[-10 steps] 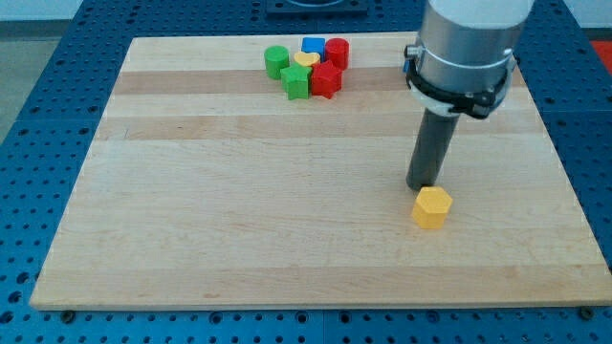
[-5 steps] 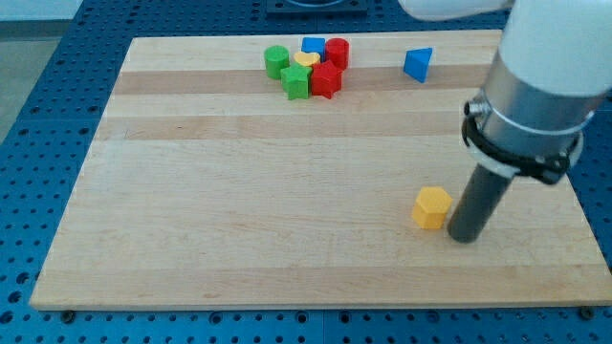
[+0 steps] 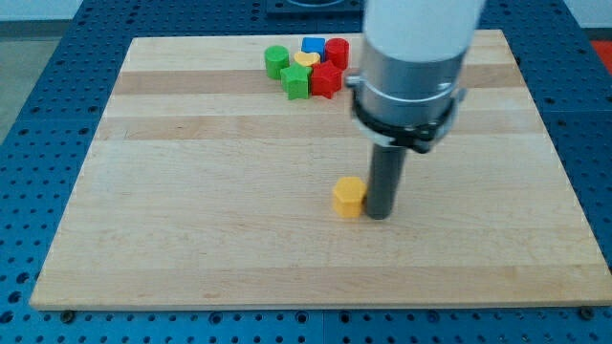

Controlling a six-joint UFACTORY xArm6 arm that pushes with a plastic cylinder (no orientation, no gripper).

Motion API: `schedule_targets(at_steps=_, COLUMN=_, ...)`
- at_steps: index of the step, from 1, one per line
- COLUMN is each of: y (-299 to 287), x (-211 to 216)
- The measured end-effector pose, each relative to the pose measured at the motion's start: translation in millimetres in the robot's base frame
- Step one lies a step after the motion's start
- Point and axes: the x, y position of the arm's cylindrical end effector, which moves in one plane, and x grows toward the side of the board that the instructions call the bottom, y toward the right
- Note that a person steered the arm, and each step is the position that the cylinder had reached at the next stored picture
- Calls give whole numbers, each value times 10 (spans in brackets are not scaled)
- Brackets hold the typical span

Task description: Move the yellow hexagon towards the bottom left side of the board

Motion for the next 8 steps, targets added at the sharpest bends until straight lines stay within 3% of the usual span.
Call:
schedule_targets(at_steps=2, y=-636, x=0)
schedule_targets(at_steps=4, y=-326, x=-124)
schedule_targets(at_steps=6, y=-461, x=-373)
schedule_targets(at_steps=8, y=-1139, x=-422)
